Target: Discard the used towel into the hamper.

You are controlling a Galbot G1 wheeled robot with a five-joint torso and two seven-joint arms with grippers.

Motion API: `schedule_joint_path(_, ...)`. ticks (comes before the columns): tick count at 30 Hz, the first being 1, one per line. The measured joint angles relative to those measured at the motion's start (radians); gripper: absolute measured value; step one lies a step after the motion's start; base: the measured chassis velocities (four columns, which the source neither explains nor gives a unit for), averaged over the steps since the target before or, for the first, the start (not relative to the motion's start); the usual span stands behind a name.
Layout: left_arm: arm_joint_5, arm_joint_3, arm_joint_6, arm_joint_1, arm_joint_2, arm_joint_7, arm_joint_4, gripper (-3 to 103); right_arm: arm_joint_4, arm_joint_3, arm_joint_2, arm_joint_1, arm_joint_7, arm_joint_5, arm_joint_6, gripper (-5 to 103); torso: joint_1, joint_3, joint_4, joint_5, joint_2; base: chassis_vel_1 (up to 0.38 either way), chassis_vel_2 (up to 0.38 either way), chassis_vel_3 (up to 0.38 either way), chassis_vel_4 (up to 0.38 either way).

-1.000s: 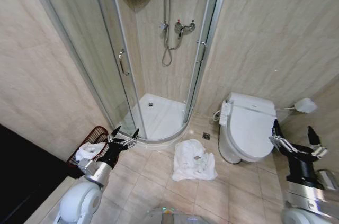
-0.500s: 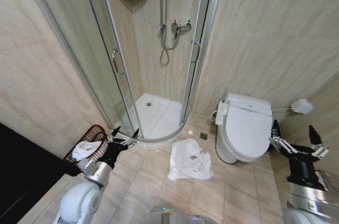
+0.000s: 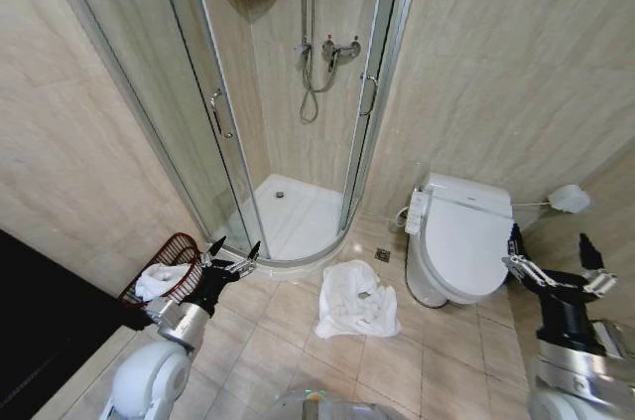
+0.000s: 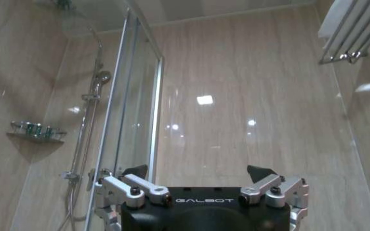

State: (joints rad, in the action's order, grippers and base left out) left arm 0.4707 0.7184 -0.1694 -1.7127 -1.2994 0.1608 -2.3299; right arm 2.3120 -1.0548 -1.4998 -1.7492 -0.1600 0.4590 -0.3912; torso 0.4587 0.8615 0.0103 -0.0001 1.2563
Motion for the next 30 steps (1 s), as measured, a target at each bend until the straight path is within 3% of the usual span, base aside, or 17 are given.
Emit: schedule_joint_path(30,0.000,0.000,0.000,0.000,0.000,0.000,0.000,100,-0.004,0.009,0.005,0.013,0.032,0.000,0.024,100,-0.077,-0.092,0.0000,0.0001,-0.169,0.000,0.000,0.000,0.000)
